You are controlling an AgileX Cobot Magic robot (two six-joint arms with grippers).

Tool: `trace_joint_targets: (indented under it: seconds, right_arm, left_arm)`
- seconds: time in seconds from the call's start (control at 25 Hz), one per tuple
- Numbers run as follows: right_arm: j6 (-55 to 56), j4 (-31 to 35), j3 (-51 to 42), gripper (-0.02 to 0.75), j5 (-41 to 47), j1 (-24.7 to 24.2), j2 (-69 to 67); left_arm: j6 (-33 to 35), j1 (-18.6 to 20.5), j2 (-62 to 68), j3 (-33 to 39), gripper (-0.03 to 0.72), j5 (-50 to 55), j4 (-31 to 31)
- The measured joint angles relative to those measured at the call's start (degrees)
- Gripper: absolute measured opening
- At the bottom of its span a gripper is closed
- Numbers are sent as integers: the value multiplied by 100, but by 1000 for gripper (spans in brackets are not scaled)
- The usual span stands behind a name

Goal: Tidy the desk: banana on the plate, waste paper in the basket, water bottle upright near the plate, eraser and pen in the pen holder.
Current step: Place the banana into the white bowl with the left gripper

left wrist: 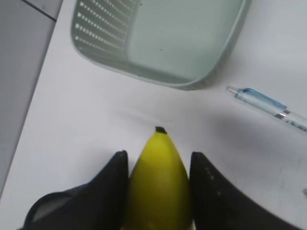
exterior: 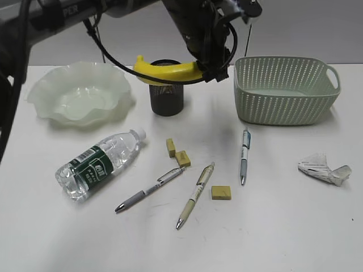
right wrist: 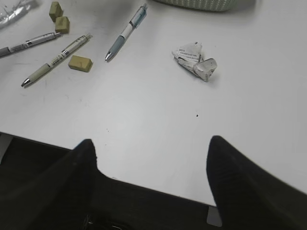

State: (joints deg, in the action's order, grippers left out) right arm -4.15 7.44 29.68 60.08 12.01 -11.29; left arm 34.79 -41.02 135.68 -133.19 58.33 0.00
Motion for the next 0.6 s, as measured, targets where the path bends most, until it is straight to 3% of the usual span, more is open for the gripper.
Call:
trace_joint_targets:
  seconds: [0.32,0.6]
  right_arm:
    - [0,-5,0,561,0,0,0]
    - [0,-10,0,561,0,0,0]
  left_arm:
    - [-668,132,-516,0,295,469,906]
    - [-1153,868,-687,0,295,1081,850]
